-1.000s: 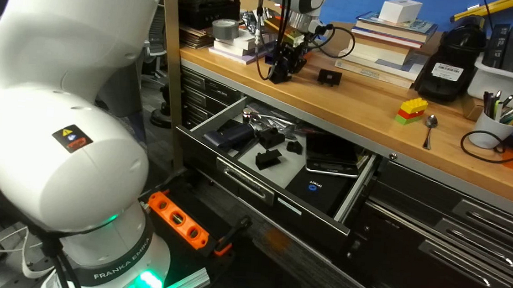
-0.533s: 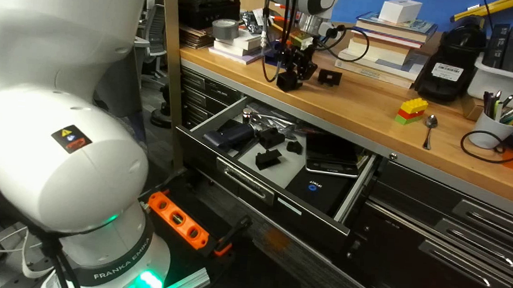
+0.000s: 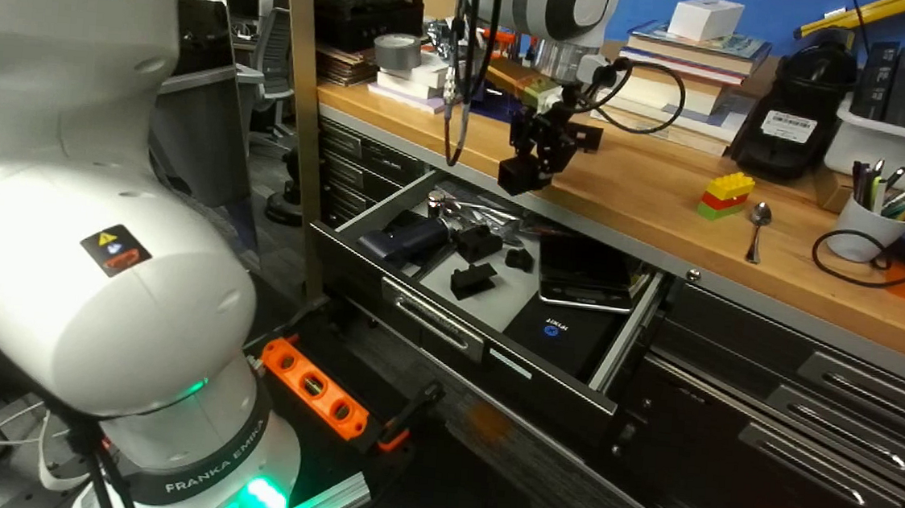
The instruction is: Pick up the three black objects from the countertop, put them in the drawer and close the drawer.
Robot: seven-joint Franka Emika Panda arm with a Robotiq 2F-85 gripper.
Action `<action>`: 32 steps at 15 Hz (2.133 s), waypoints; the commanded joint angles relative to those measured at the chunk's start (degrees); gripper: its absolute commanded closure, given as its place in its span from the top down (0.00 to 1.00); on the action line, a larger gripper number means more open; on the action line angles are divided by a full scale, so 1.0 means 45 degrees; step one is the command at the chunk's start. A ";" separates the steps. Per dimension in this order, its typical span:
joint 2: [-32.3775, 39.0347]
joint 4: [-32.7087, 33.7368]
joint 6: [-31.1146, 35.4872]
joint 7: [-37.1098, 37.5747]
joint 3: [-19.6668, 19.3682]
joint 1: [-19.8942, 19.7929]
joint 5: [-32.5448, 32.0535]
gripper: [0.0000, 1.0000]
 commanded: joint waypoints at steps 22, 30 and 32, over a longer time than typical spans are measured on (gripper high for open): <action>-0.0019 -0.5842 0.6675 -0.5599 0.1454 -0.2906 0.4928 0.27; 0.0241 -0.5575 0.6250 -0.4964 0.0828 -0.2557 0.3670 1.00; -0.0015 -0.5383 0.6090 -0.4480 0.0501 -0.2307 0.2763 1.00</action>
